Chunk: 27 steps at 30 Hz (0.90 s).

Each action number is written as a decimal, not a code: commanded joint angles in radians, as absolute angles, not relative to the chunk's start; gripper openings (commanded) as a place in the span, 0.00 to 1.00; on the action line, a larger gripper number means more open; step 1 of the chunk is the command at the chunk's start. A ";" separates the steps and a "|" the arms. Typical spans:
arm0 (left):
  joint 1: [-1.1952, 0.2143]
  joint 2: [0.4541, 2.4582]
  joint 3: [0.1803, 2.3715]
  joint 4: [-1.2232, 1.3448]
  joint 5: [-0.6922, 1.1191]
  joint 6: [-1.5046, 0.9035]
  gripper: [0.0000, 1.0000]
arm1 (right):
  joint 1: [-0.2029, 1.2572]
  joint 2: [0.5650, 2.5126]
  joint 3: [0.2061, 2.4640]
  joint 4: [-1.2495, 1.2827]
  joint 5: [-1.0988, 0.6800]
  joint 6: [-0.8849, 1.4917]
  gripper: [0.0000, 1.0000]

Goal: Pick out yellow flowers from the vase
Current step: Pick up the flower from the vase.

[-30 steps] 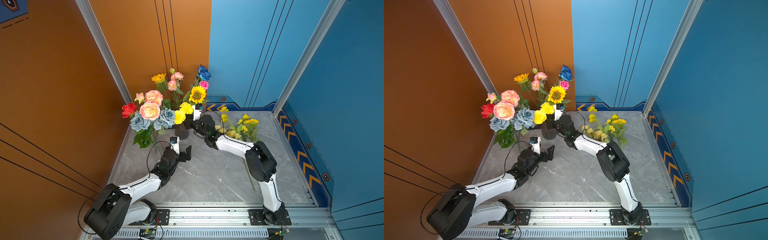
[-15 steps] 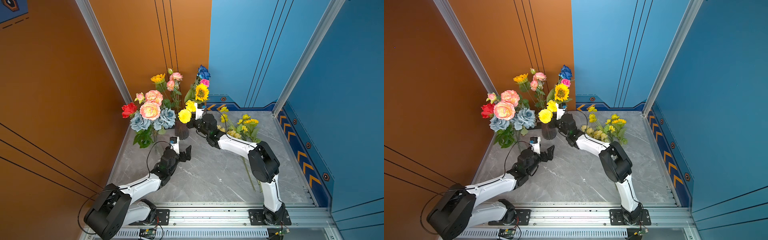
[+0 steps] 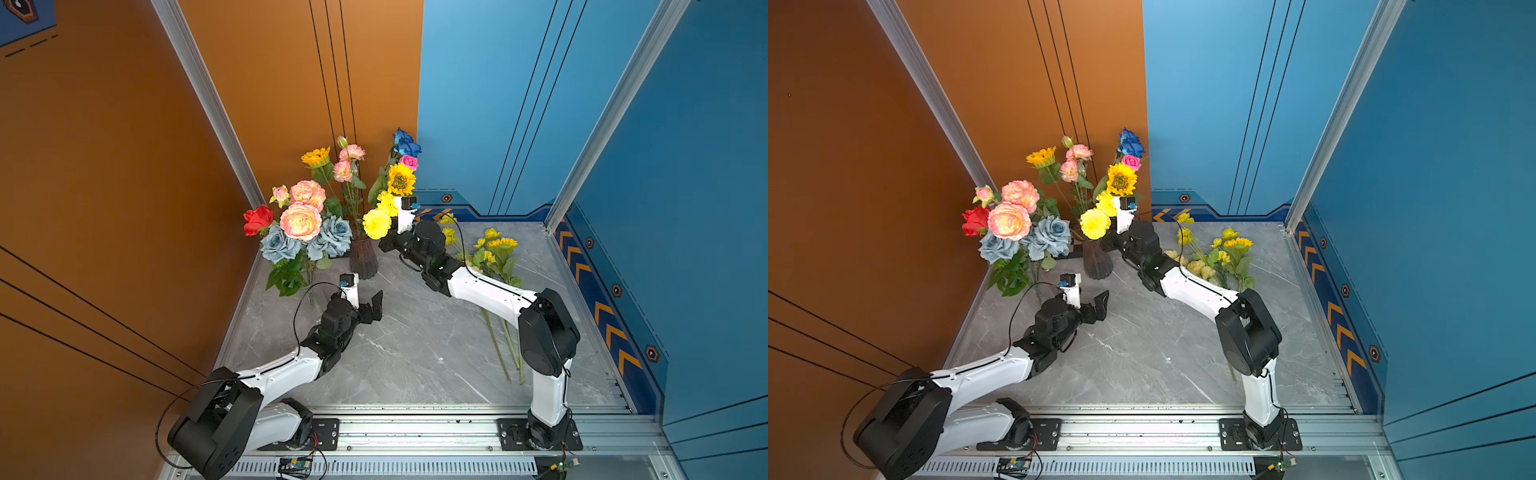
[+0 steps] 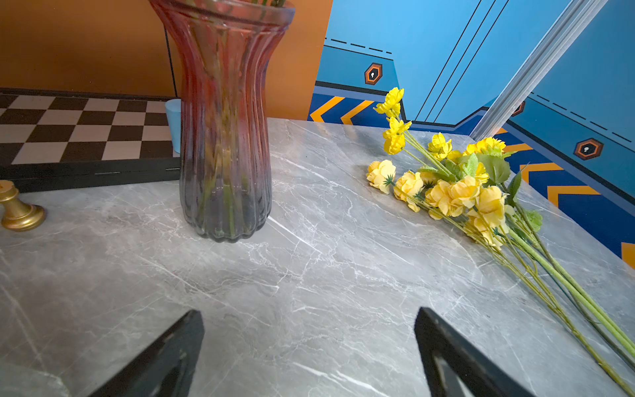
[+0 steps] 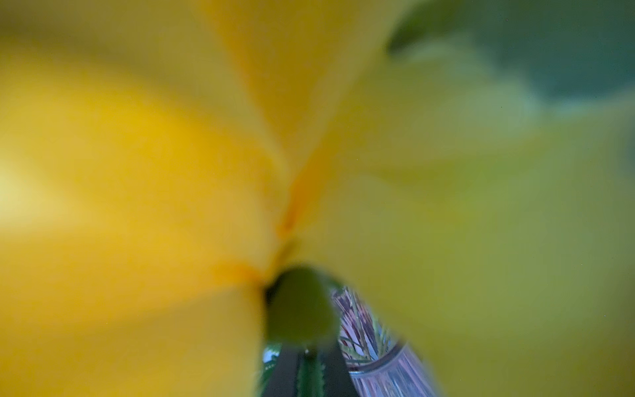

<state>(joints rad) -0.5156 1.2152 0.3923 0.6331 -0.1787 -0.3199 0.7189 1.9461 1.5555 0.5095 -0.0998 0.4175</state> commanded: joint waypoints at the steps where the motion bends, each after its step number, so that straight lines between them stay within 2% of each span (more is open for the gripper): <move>1: -0.512 1.199 0.394 0.640 -0.195 -0.335 0.98 | 0.716 1.964 1.592 0.456 -0.100 0.397 0.06; 11: -0.512 1.269 0.506 0.698 -0.244 -0.380 0.99 | 0.709 1.962 1.596 0.451 -0.136 0.443 0.04; 20: -0.459 1.470 0.706 0.835 -0.150 -0.365 0.88 | 0.670 1.928 1.581 0.429 -0.166 0.457 0.04; 21: -0.448 1.485 0.715 0.858 -0.132 -0.367 0.78 | 0.667 1.924 1.575 0.432 -0.168 0.460 0.04; 22: -0.437 1.497 0.720 0.886 -0.113 -0.364 0.73 | 0.664 1.922 1.569 0.437 -0.173 0.464 0.04; 23: -0.430 1.504 0.722 0.907 -0.104 -0.358 0.73 | 0.661 1.921 1.566 0.441 -0.177 0.470 0.04; 24: -0.425 1.506 0.725 0.921 -0.100 -0.340 0.78 | 0.656 1.919 1.564 0.442 -0.184 0.477 0.04; 27: -0.420 1.495 0.730 0.923 -0.075 -0.278 0.78 | 0.644 1.913 1.553 0.449 -0.197 0.488 0.04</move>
<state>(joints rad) -0.4255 1.5017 0.7033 0.8604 -0.1326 -0.3370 0.6525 1.9644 1.5673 0.4587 -0.1650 0.4637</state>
